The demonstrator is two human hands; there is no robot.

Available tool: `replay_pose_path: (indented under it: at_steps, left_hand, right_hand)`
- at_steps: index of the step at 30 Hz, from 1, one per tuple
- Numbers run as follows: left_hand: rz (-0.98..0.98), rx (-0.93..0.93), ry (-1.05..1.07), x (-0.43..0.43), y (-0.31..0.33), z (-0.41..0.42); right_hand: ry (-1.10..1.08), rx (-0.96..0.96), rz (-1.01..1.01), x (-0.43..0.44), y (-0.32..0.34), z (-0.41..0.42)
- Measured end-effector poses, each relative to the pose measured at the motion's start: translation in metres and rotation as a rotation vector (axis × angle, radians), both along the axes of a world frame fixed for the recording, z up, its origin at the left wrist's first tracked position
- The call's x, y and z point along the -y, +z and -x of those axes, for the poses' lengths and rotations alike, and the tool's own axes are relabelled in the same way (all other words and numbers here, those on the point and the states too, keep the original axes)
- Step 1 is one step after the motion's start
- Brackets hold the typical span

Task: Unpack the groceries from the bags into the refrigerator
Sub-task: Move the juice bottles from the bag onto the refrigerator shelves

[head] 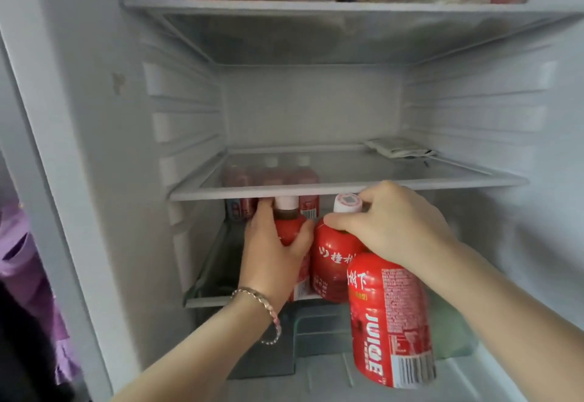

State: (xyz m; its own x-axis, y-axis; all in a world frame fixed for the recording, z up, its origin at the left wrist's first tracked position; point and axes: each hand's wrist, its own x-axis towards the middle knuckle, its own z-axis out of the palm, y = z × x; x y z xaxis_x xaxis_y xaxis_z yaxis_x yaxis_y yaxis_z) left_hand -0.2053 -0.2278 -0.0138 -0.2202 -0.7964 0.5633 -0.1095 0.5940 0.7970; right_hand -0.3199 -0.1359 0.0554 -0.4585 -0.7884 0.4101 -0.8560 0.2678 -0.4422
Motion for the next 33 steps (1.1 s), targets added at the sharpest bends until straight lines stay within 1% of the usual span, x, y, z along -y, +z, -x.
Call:
replay_pose_path:
  at_steps: [2,3,4,5,6,7,8,9,10,12,13,15,18,19,22,24,26,28,33]
  left_hand:
    - [0.019,0.063,-0.022,0.011,-0.003,0.000]
    - [0.029,0.131,0.032,0.014,-0.007,0.000]
    - [0.064,0.201,0.134,0.012,-0.013,-0.001]
    - [0.177,0.233,0.250,0.006,-0.019,-0.002]
    - [0.336,0.235,0.317,-0.003,-0.027,-0.002]
    - [0.471,0.214,0.305,-0.011,-0.035,-0.002]
    - [0.541,0.196,0.219,-0.018,-0.040,-0.001]
    - [0.532,0.210,0.083,-0.023,-0.041,-0.001]
    - [0.438,0.242,-0.056,-0.026,-0.037,0.000]
    - [0.171,0.261,-0.286,-0.023,-0.026,0.004]
    - [0.092,0.269,-0.350,-0.019,-0.022,0.007]
    - [0.076,0.292,-0.403,-0.019,-0.017,0.014]
    - [0.103,0.326,-0.367,-0.023,-0.016,0.024]
    - [0.134,0.355,-0.322,-0.024,-0.014,0.026]
    - [0.249,0.462,-0.215,-0.026,-0.005,0.029]
    - [0.269,0.532,-0.181,-0.026,0.000,0.030]
    - [0.273,0.618,-0.147,-0.027,0.004,0.033]
    - [0.256,0.697,-0.109,-0.025,0.010,0.038]
    - [0.281,0.862,-0.083,-0.013,0.020,0.048]
  right_hand:
    - [0.002,0.013,0.014,-0.001,-0.003,0.000]
    - [0.000,0.017,0.030,-0.002,-0.006,0.000]
    - [-0.002,0.016,0.052,-0.002,-0.009,0.000]
    - [0.000,0.013,0.076,-0.002,-0.012,0.000]
    - [0.004,0.012,0.094,-0.003,-0.014,0.000]
    - [0.008,0.012,0.107,-0.002,-0.016,0.001]
    - [0.013,0.011,0.113,-0.002,-0.016,0.002]
    - [0.018,0.015,0.115,-0.001,-0.017,0.004]
    - [0.028,0.024,0.114,-0.001,-0.017,0.005]
    - [0.062,0.055,0.119,-0.002,-0.018,0.009]
    - [0.077,0.070,0.126,-0.003,-0.019,0.012]
    - [0.090,0.092,0.145,-0.008,-0.019,0.017]
    - [0.048,0.119,0.216,-0.018,-0.023,0.027]
    - [0.006,0.116,0.287,-0.022,-0.024,0.032]
    - [-0.141,0.091,0.637,-0.029,-0.024,0.048]
    - [-0.233,0.061,0.760,-0.026,-0.025,0.055]
    - [-0.289,-0.008,0.771,-0.016,-0.029,0.057]
    - [-0.306,-0.065,0.734,-0.008,-0.033,0.056]
    - [-0.311,-0.109,0.682,-0.001,-0.044,0.055]
